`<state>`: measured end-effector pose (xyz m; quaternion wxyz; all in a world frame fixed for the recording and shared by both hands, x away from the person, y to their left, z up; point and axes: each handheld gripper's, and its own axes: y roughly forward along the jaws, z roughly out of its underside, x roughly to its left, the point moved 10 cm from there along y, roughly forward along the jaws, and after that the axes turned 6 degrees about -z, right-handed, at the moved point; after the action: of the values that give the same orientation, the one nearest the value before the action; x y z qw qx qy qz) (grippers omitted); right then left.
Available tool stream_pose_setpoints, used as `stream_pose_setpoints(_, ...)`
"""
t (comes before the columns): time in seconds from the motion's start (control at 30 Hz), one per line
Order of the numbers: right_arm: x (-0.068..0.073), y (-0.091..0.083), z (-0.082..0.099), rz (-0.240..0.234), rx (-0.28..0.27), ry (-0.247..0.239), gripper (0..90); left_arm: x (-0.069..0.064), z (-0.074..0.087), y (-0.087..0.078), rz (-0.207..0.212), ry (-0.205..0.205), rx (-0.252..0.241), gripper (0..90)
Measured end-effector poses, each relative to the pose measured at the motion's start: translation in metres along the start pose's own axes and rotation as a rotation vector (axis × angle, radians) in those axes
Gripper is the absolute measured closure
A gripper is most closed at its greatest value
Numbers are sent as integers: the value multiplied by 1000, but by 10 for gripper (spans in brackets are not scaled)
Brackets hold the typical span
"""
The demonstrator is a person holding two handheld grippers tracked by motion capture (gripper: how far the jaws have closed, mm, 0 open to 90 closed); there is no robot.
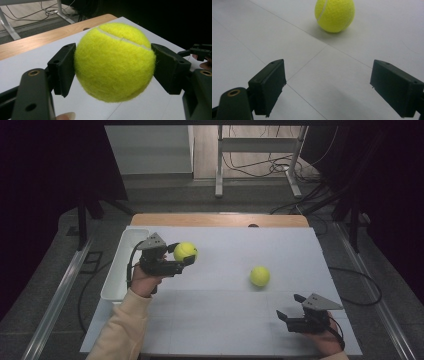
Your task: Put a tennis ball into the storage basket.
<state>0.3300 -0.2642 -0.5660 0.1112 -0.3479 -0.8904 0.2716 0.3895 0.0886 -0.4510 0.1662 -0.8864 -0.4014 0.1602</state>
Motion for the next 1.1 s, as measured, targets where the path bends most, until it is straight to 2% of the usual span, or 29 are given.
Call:
stream_pose_setpoints(0.33,0,0,0,0,1,0,136,14,-1,-6,-24,-31,-14,261)
stream_pose_setpoints(1.1,0,0,0,0,0,0,136,39,-3,-21,-83,-71,-37,261)
